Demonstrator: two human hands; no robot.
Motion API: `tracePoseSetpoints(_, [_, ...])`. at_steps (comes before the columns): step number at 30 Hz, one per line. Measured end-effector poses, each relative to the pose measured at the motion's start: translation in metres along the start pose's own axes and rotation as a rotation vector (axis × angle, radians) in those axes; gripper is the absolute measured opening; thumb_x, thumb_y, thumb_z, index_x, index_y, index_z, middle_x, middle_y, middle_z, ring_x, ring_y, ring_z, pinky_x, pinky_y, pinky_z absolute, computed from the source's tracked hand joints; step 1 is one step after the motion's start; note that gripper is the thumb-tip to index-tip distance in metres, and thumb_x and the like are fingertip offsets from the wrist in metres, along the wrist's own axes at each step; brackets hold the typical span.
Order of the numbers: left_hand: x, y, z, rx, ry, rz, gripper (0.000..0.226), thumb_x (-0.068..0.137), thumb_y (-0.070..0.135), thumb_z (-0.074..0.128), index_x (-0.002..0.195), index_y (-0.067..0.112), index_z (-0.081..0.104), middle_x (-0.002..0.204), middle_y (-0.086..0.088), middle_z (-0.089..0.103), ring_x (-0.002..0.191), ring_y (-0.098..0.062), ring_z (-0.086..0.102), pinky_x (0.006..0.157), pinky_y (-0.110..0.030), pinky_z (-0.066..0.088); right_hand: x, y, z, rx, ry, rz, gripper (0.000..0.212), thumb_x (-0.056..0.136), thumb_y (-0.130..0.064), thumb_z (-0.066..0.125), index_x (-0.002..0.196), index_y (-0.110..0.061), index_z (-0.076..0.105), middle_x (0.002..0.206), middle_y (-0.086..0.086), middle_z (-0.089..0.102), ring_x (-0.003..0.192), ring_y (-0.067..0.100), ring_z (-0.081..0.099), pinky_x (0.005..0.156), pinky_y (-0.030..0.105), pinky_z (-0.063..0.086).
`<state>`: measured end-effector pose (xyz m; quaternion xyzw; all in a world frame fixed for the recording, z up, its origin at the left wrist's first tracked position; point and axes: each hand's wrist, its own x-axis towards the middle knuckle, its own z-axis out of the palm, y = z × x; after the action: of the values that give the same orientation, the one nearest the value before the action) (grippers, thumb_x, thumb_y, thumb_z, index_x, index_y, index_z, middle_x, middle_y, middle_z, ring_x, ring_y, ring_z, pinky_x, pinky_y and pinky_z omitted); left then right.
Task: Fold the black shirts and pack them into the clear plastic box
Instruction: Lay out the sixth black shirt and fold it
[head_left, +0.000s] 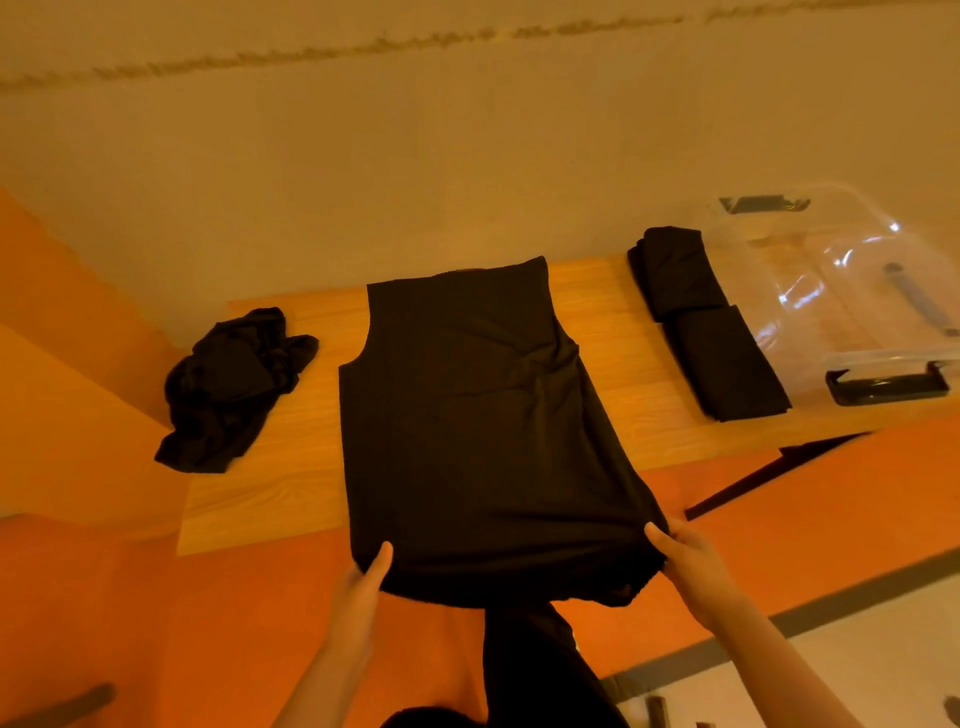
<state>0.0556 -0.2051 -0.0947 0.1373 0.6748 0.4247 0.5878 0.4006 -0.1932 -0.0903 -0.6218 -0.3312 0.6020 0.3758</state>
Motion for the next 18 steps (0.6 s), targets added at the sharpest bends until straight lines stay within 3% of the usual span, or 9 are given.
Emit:
tracePoseSetpoints(2, [-0.016, 0.012, -0.008, 0.013, -0.049, 0.034, 0.048, 0.087, 0.03, 0.058, 0.132, 0.017, 0.049, 0.128, -0.002, 0.056, 0.117, -0.024, 0.052, 0.103, -0.046, 0.04, -0.009, -0.011, 0.004, -0.073, 0.101, -0.057, 0.072, 0.061, -0.07, 0.067, 0.105, -0.013, 0.064, 0.101, 0.003, 0.07, 0.098, 0.017, 0.066, 0.078, 0.031, 0.055])
tracePoseSetpoints(4, [-0.027, 0.033, -0.009, 0.035, -0.076, 0.075, 0.043, 0.089, 0.029, 0.056, 0.13, 0.021, 0.05, 0.127, 0.002, 0.055, 0.115, -0.022, 0.053, 0.101, -0.049, 0.042, -0.013, -0.036, 0.011, -0.096, 0.184, -0.112, 0.04, 0.086, -0.044, 0.057, 0.102, -0.007, 0.063, 0.098, 0.01, 0.068, 0.097, 0.026, 0.065, 0.077, 0.036, 0.055])
tracePoseSetpoints(6, [-0.033, 0.06, -0.006, 0.085, -0.046, 0.148, 0.037, 0.089, 0.031, 0.056, 0.124, 0.02, 0.054, 0.124, 0.003, 0.056, 0.115, -0.023, 0.053, 0.095, -0.049, 0.046, -0.008, -0.068, 0.018, -0.076, 0.22, -0.126, 0.022, 0.096, -0.02, 0.047, 0.103, -0.005, 0.062, 0.101, 0.012, 0.066, 0.097, 0.028, 0.063, 0.08, 0.04, 0.053])
tracePoseSetpoints(8, [-0.038, 0.094, 0.003, 0.115, -0.048, 0.186, 0.031, 0.089, 0.026, 0.058, 0.118, 0.014, 0.055, 0.122, -0.003, 0.057, 0.113, -0.027, 0.054, 0.089, -0.045, 0.047, 0.001, -0.109, 0.025, -0.064, 0.189, -0.122, 0.02, 0.097, -0.017, 0.045, 0.101, -0.007, 0.062, 0.102, 0.012, 0.064, 0.098, 0.028, 0.061, 0.084, 0.043, 0.051])
tracePoseSetpoints(11, [-0.039, 0.156, 0.019, 0.062, -0.098, 0.169, 0.032, 0.09, 0.009, 0.056, 0.121, 0.01, 0.05, 0.117, -0.005, 0.056, 0.112, -0.025, 0.052, 0.086, -0.039, 0.044, 0.02, -0.171, 0.029, 0.059, 0.03, -0.068, 0.017, 0.095, -0.013, 0.046, 0.1, -0.009, 0.061, 0.102, 0.01, 0.063, 0.1, 0.026, 0.06, 0.083, 0.036, 0.05])
tracePoseSetpoints(13, [-0.033, 0.203, 0.03, 0.03, -0.083, 0.224, 0.042, 0.09, 0.007, 0.056, 0.131, 0.011, 0.045, 0.132, -0.008, 0.048, 0.119, -0.026, 0.049, 0.081, -0.035, 0.045, 0.032, -0.211, 0.028, 0.175, -0.062, -0.033, 0.02, 0.094, -0.01, 0.047, 0.109, -0.006, 0.059, 0.107, 0.01, 0.064, 0.102, 0.025, 0.06, 0.081, 0.035, 0.049])
tracePoseSetpoints(15, [-0.02, 0.238, 0.038, 0.024, -0.067, 0.316, 0.037, 0.09, 0.006, 0.056, 0.125, 0.015, 0.049, 0.139, -0.008, 0.042, 0.117, -0.026, 0.05, 0.079, -0.031, 0.046, 0.043, -0.242, 0.026, 0.208, -0.107, -0.045, 0.023, 0.094, -0.007, 0.045, 0.112, -0.007, 0.058, 0.108, 0.01, 0.065, 0.102, 0.024, 0.061, 0.076, 0.033, 0.052])
tracePoseSetpoints(18, [0.0, 0.258, 0.053, 0.04, 0.024, 0.441, 0.034, 0.09, 0.005, 0.057, 0.121, 0.019, 0.049, 0.136, -0.012, 0.045, 0.116, -0.029, 0.053, 0.084, -0.041, 0.05, 0.068, -0.263, 0.025, 0.195, -0.08, -0.072, 0.026, 0.094, -0.003, 0.043, 0.116, -0.007, 0.056, 0.108, 0.011, 0.064, 0.099, 0.024, 0.062, 0.067, 0.028, 0.058])
